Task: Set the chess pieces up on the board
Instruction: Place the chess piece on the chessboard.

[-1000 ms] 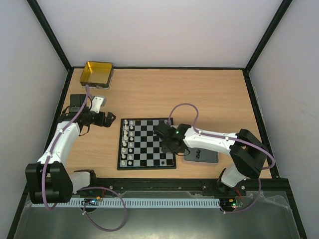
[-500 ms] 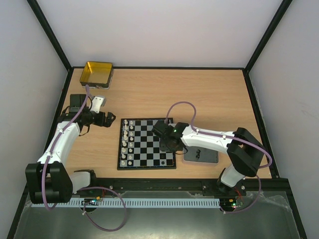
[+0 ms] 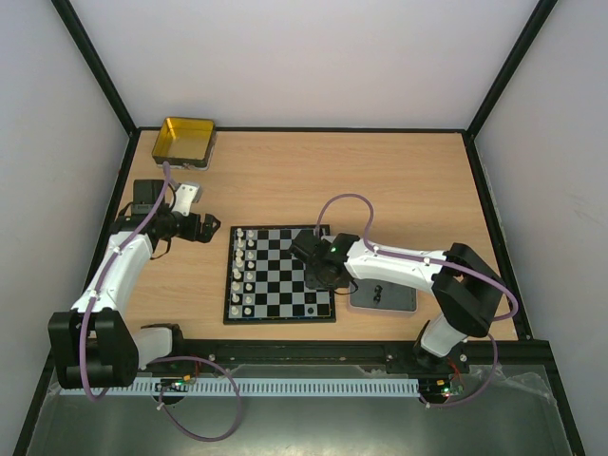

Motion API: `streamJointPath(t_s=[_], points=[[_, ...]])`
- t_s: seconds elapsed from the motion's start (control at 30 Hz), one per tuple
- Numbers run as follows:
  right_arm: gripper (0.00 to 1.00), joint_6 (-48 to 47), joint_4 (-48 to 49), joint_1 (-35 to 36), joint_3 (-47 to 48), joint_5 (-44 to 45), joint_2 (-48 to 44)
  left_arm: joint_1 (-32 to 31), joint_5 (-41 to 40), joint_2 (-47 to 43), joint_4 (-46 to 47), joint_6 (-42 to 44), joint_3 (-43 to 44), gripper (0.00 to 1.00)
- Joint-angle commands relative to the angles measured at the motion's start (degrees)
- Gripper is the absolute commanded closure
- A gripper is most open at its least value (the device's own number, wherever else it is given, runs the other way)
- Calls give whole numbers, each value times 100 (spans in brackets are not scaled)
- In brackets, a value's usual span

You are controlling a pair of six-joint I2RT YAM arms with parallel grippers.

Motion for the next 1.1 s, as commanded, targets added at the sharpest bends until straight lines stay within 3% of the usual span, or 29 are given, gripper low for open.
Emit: streamJointPath(t_s=[0.0,1.07], points=[[90,-55,-251,51,57,183,61,-27,70,-28,-104,50,61,1],[87,-31,-116,47,-145,56,154,-27,70,-19,-96,43,60,0]])
